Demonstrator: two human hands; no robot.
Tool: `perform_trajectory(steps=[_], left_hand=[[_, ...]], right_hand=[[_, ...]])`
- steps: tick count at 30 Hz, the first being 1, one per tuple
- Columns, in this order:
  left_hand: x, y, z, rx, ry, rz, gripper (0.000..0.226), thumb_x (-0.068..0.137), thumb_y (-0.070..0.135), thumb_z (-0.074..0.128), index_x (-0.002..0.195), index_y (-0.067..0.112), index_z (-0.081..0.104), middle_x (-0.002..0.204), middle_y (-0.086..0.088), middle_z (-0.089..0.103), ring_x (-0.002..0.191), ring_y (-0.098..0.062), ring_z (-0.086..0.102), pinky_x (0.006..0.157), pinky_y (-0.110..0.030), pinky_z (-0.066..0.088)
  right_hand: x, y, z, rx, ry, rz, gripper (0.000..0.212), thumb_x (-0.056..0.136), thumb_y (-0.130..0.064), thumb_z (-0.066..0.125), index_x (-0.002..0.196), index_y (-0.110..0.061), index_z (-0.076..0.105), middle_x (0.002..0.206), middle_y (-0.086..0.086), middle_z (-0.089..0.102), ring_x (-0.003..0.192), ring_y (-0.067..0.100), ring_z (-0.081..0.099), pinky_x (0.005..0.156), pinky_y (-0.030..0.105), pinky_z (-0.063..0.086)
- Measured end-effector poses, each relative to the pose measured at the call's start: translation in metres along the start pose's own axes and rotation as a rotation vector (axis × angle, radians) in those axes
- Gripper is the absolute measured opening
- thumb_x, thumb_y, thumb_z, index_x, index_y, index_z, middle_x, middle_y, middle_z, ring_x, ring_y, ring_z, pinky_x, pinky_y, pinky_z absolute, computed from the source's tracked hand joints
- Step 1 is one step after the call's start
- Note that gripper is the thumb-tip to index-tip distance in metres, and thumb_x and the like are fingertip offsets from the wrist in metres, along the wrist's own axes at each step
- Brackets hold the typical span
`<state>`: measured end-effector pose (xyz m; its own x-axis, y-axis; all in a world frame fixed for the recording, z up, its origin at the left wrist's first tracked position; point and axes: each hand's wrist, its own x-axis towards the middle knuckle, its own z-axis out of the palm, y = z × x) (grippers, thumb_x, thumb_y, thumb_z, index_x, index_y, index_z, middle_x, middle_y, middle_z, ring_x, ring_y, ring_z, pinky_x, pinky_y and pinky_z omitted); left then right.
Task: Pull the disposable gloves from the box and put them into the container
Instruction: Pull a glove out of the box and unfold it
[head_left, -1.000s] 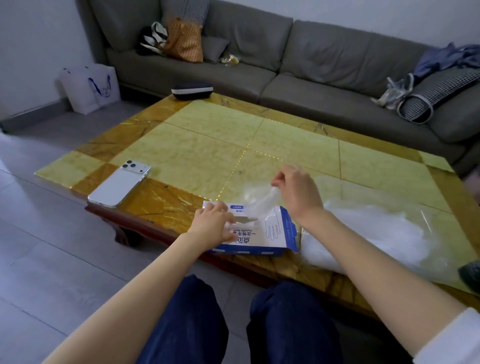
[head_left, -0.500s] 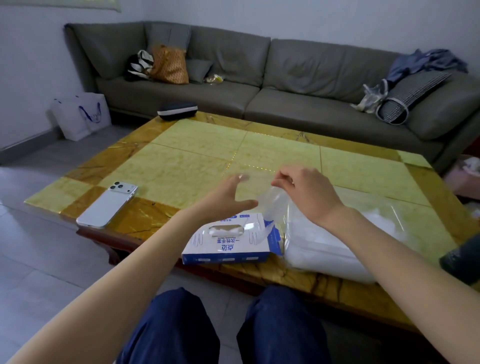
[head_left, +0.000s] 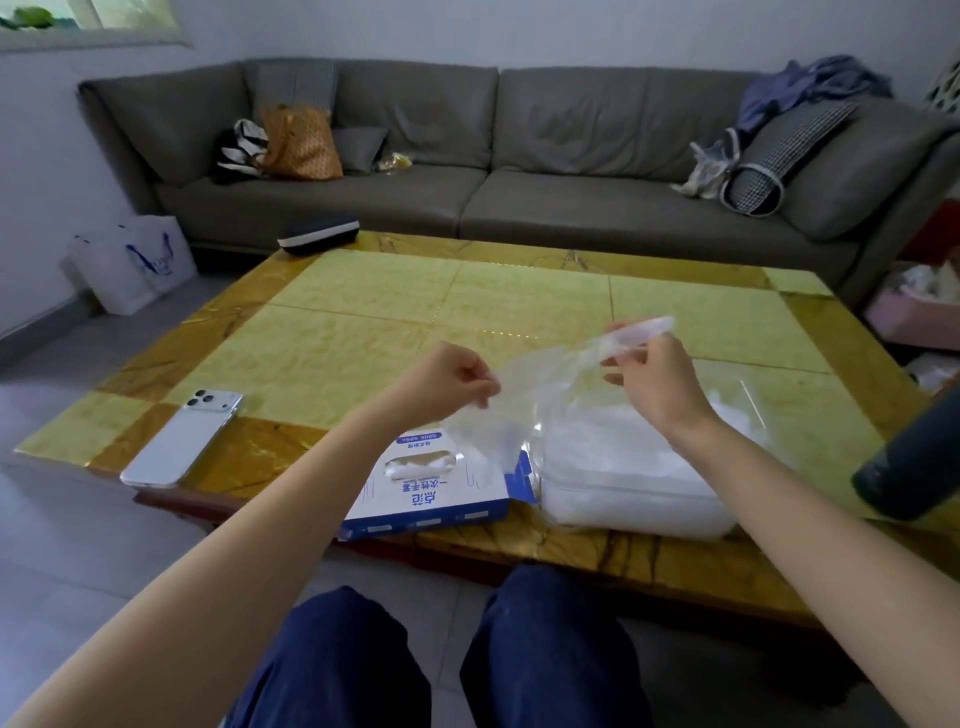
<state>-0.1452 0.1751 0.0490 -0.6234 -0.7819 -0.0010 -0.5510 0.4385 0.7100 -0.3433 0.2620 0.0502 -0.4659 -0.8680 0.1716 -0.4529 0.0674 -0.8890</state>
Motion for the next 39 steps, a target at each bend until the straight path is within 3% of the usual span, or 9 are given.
perform_trajectory(steps=[4,8,13,19,24,28,31,36,39], left_hand=[[0.012,0.000,-0.009,0.155,0.001,-0.030,0.018,0.090,0.023,0.061,0.075,0.012,0.061,0.068,0.005,0.060,0.069,-0.019,0.055,0.065,-0.029,0.046],[0.021,0.014,-0.015,0.266,-0.019,-0.009,0.027,0.091,0.034,0.058,0.072,0.015,0.061,0.068,0.008,0.061,0.068,-0.015,0.058,0.066,-0.027,0.047],[0.018,0.044,-0.019,0.200,-0.100,0.018,0.032,0.093,0.039,0.052,0.076,0.015,0.065,0.068,0.010,0.062,0.065,-0.003,0.059,0.064,-0.015,0.045],[0.011,0.042,-0.031,0.142,-0.216,0.000,0.009,0.086,0.029,0.066,0.081,0.021,0.062,0.074,0.010,0.062,0.060,0.005,0.054,0.055,-0.009,0.038],[0.017,0.036,-0.028,0.197,-0.196,0.012,0.007,0.081,0.015,0.071,0.086,0.016,0.066,0.087,0.001,0.066,0.076,-0.008,0.057,0.069,-0.016,0.045],[0.031,0.041,-0.019,0.183,-0.123,0.010,0.005,0.082,0.016,0.070,0.086,0.014,0.068,0.087,-0.004,0.068,0.078,-0.013,0.061,0.071,-0.019,0.047],[0.041,0.054,-0.012,0.194,-0.107,0.043,0.015,0.085,0.021,0.067,0.094,0.010,0.069,0.080,0.002,0.067,0.071,-0.009,0.061,0.069,-0.014,0.047],[0.050,0.079,0.000,0.195,-0.178,0.074,0.023,0.087,0.029,0.062,0.095,0.008,0.068,0.071,0.008,0.062,0.067,-0.004,0.059,0.077,-0.021,0.048],[0.051,0.091,0.004,0.137,-0.205,0.070,0.018,0.091,0.027,0.058,0.088,0.011,0.066,0.073,0.005,0.063,0.069,-0.008,0.059,0.079,-0.024,0.049]], right_hand=[[-0.015,-0.012,-0.001,-0.165,0.347,-0.431,0.041,0.085,0.016,0.041,0.124,0.004,0.040,0.121,0.008,0.040,0.109,0.015,0.045,0.096,0.012,0.037],[-0.025,-0.035,0.009,-0.304,0.151,-0.743,0.041,0.084,0.006,0.059,0.123,0.004,0.045,0.120,0.015,0.053,0.112,0.019,0.050,0.099,0.011,0.035],[-0.017,-0.023,0.023,-0.644,-0.239,-0.560,0.064,0.082,-0.022,0.071,0.136,-0.012,0.039,0.135,0.005,0.049,0.126,0.019,0.043,0.103,0.024,0.031],[-0.005,-0.017,0.015,-0.499,-0.196,-0.517,0.021,0.098,-0.022,0.048,0.113,-0.010,0.056,0.094,0.002,0.071,0.084,0.019,0.067,0.073,0.031,0.053],[0.007,-0.008,-0.001,-0.407,-0.185,-0.337,0.025,0.102,-0.011,0.035,0.102,-0.004,0.058,0.089,0.000,0.064,0.080,0.010,0.060,0.080,0.028,0.049],[0.019,-0.006,-0.017,-0.405,-0.018,-0.291,0.017,0.099,-0.005,0.039,0.111,0.000,0.050,0.113,0.015,0.058,0.103,0.028,0.055,0.077,0.021,0.035],[0.012,-0.014,-0.023,-0.430,0.030,-0.400,0.038,0.096,-0.018,0.051,0.130,-0.003,0.041,0.133,0.012,0.045,0.125,0.024,0.040,0.093,0.015,0.027],[-0.005,-0.019,-0.021,-0.662,-0.093,-0.553,0.076,0.082,-0.046,0.064,0.141,-0.010,0.033,0.141,0.005,0.043,0.131,0.017,0.037,0.105,0.020,0.024],[0.000,-0.003,-0.022,-0.749,-0.137,-0.464,0.076,0.082,-0.026,0.071,0.143,-0.010,0.028,0.138,0.007,0.042,0.127,0.021,0.040,0.105,0.024,0.031]])
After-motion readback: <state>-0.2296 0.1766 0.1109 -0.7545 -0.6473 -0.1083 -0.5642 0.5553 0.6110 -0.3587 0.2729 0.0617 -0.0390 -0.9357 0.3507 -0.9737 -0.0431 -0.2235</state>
